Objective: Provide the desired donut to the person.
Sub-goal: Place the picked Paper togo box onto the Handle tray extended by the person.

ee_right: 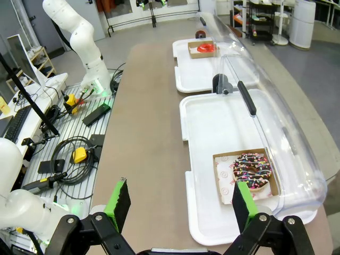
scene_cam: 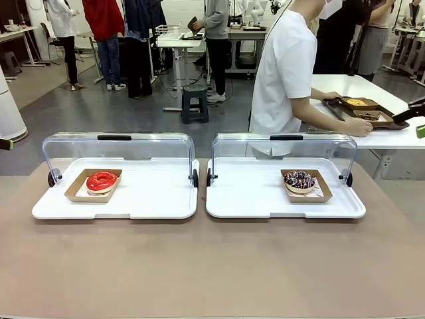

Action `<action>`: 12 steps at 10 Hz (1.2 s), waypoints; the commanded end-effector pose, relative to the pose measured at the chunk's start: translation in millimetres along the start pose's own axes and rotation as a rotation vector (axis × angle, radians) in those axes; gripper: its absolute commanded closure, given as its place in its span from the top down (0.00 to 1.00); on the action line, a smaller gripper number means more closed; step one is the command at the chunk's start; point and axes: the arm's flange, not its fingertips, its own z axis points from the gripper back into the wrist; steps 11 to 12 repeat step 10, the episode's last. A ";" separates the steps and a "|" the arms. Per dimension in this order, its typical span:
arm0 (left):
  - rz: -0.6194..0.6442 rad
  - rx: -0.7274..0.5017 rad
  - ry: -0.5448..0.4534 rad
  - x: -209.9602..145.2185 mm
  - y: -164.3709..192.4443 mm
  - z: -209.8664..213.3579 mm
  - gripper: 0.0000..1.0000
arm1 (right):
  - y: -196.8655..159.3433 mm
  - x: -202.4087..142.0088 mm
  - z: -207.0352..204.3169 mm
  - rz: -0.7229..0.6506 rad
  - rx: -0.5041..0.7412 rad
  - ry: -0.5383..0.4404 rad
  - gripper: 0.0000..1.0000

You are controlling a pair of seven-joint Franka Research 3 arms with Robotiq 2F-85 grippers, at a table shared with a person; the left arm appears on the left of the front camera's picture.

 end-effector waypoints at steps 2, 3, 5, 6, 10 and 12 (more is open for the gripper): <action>0.005 0.000 -0.001 -0.6 -0.3 1.8 1.00 | -2.2 1.2 -2.4 -0.006 -0.019 -0.016 1.00; 0.005 0.000 -0.001 -0.6 -0.3 1.8 1.00 | -2.2 1.2 -2.4 -0.006 -0.019 -0.016 1.00; 0.005 0.000 -0.001 -0.6 -0.3 1.8 1.00 | -2.2 1.2 -2.4 -0.006 -0.019 -0.016 1.00; 0.005 0.000 -0.001 -0.6 -0.3 1.8 1.00 | -2.2 1.2 -2.4 -0.006 -0.019 -0.016 1.00; 0.005 0.000 -0.001 -0.6 -0.3 1.8 1.00 | -2.2 1.2 -2.4 -0.006 -0.019 -0.016 1.00; 0.005 0.000 -0.001 -0.6 -0.3 1.8 1.00 | -2.2 1.2 -2.4 -0.006 -0.019 -0.016 1.00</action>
